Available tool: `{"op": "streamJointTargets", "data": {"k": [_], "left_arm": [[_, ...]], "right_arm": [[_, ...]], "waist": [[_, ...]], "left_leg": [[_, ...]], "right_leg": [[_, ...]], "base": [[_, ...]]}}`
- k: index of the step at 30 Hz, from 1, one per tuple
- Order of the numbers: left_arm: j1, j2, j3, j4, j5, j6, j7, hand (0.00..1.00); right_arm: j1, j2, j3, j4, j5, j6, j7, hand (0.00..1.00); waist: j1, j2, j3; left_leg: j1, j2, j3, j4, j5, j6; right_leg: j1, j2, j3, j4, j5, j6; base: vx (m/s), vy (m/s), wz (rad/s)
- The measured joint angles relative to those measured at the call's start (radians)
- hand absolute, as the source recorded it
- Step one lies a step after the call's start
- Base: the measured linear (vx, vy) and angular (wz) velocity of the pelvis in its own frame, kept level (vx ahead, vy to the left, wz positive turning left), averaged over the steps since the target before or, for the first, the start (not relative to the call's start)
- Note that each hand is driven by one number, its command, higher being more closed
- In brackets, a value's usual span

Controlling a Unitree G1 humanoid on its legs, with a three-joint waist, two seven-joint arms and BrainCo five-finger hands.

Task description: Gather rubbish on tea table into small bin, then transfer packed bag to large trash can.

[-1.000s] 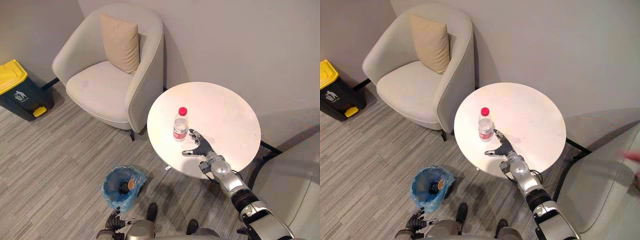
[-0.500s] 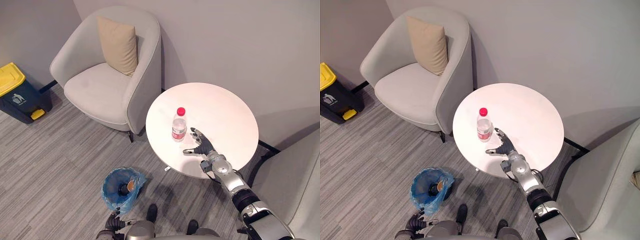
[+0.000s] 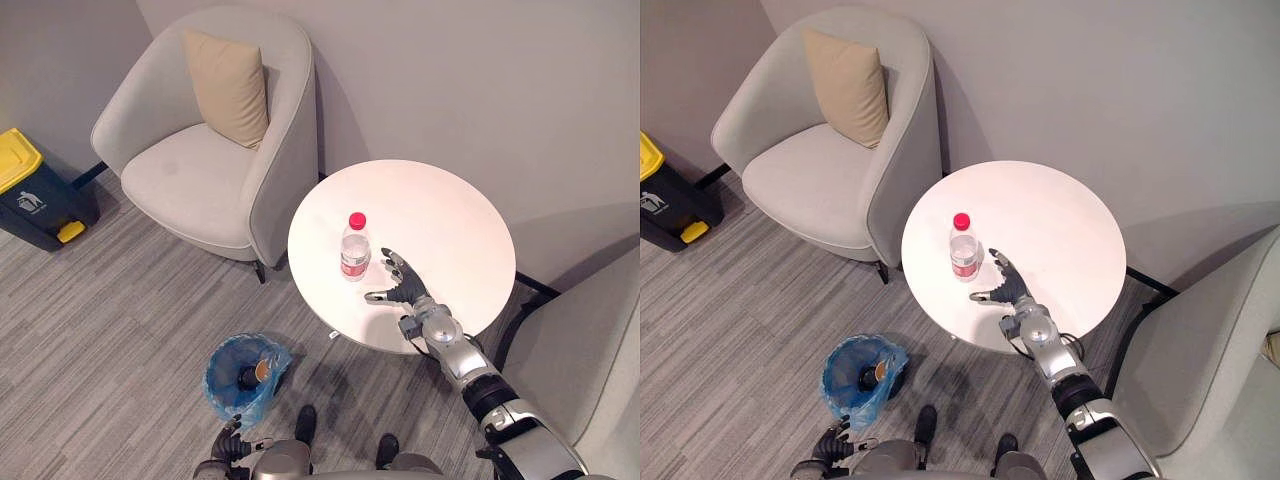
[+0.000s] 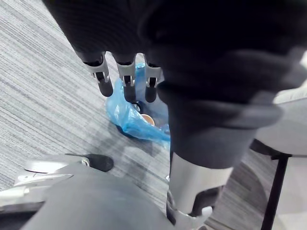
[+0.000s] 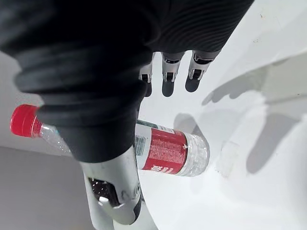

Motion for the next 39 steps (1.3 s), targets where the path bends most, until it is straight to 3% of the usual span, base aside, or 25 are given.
{"op": "streamJointTargets", "data": {"k": [11, 16, 20, 29, 30, 39], "left_arm": [[-0.002, -0.007, 0.001, -0.009, -0.012, -0.002, 0.001, 0.0], [-0.004, -0.015, 0.001, -0.012, -0.03, -0.003, 0.001, 0.0], [-0.013, -0.02, 0.0, -0.015, -0.03, -0.01, 0.001, 0.0], [-0.02, -0.019, 0.0, -0.027, -0.049, -0.019, 0.001, 0.0], [-0.02, -0.019, 0.0, -0.028, -0.05, -0.019, 0.001, 0.0], [-0.02, -0.015, -0.002, -0.033, -0.051, -0.02, 0.002, 0.0]], "right_arm": [[-0.107, 0.009, -0.001, 0.103, 0.048, 0.006, -0.027, 0.0], [-0.182, 0.008, -0.011, 0.166, 0.072, 0.006, -0.031, 0.0], [-0.225, 0.006, -0.04, 0.207, 0.098, 0.009, -0.048, 0.0], [-0.34, 0.005, -0.043, 0.252, 0.129, 0.01, -0.066, 0.0], [-0.349, 0.005, -0.043, 0.256, 0.129, 0.01, -0.066, 1.0], [-0.45, 0.006, -0.027, 0.316, 0.129, 0.03, -0.066, 1.0]], "waist": [[0.025, 0.01, 0.004], [0.029, 0.026, 0.016], [0.048, 0.036, 0.03], [0.059, 0.033, 0.066], [0.06, 0.033, 0.068], [0.077, 0.029, 0.104]], "left_leg": [[-0.023, -0.003, -0.014, 0.0, 0.003, 0.002], [-0.031, -0.004, -0.021, 0.0, 0.007, 0.002], [-0.036, -0.004, -0.031, -0.002, 0.01, 0.001], [-0.064, -0.008, -0.063, -0.001, 0.026, -0.005], [-0.065, -0.008, -0.063, -0.001, 0.026, -0.005], [-0.069, -0.005, -0.069, -0.001, 0.033, -0.008]], "right_leg": [[0.0, 0.001, -0.02, -0.031, 0.017, 0.002], [-0.004, 0.001, -0.028, -0.031, 0.017, 0.002], [-0.005, 0.001, -0.037, -0.031, 0.017, 0.002], [-0.017, -0.002, -0.075, -0.028, 0.017, 0.002], [-0.017, -0.002, -0.075, -0.028, 0.017, 0.002], [-0.021, -0.002, -0.083, -0.018, 0.017, 0.002]], "base": [[-0.02, -0.007, 0.04], [-0.03, -0.01, 0.06], [-0.04, -0.012, 0.06], [-0.04, -0.007, 0.13], [-0.04, -0.003, 0.03], [-0.04, -0.004, 0.03]]}}
